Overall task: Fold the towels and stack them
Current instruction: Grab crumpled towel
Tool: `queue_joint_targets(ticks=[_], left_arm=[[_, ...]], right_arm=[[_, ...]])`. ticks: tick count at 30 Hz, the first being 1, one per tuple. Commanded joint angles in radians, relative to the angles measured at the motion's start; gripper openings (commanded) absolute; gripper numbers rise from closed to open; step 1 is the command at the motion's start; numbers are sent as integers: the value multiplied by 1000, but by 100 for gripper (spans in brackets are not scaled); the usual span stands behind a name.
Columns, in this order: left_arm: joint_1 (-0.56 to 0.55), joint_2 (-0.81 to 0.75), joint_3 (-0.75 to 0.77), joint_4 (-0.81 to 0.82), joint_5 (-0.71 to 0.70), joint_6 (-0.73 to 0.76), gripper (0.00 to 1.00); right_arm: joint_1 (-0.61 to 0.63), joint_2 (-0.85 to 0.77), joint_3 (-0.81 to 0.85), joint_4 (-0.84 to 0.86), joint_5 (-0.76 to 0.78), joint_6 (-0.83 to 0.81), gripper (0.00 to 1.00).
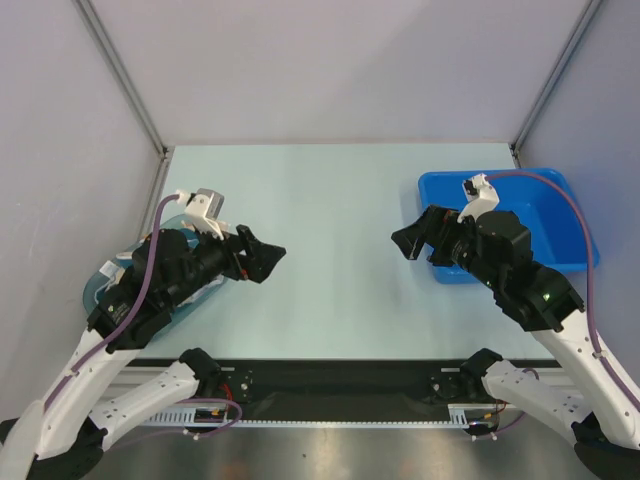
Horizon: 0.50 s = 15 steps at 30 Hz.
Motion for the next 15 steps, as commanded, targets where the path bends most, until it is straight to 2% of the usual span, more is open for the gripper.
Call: queue_joint_targets(ticks=[1, 4, 8, 9, 11, 14, 15], left_arm=[[1, 0, 37, -8, -5, -19, 100], [1, 23, 62, -54, -72, -17, 100], [9, 141, 178, -218, -358, -54, 100], [39, 175, 225, -294, -403, -56, 100], [93, 252, 249, -341, -454, -42, 98], [226, 290, 205, -334, -546, -28, 99], [313, 292, 162, -305, -534, -31, 98]], right_arm=[[1, -9, 19, 34, -2, -1, 100], [1, -7, 18, 35, -11, -2, 100], [1, -12, -1, 48, -22, -12, 100], [1, -12, -19, 54, -25, -16, 100], [1, -15, -36, 71, -31, -33, 100], [1, -17, -50, 78, -46, -42, 100], [1, -24, -53, 83, -57, -45, 100]])
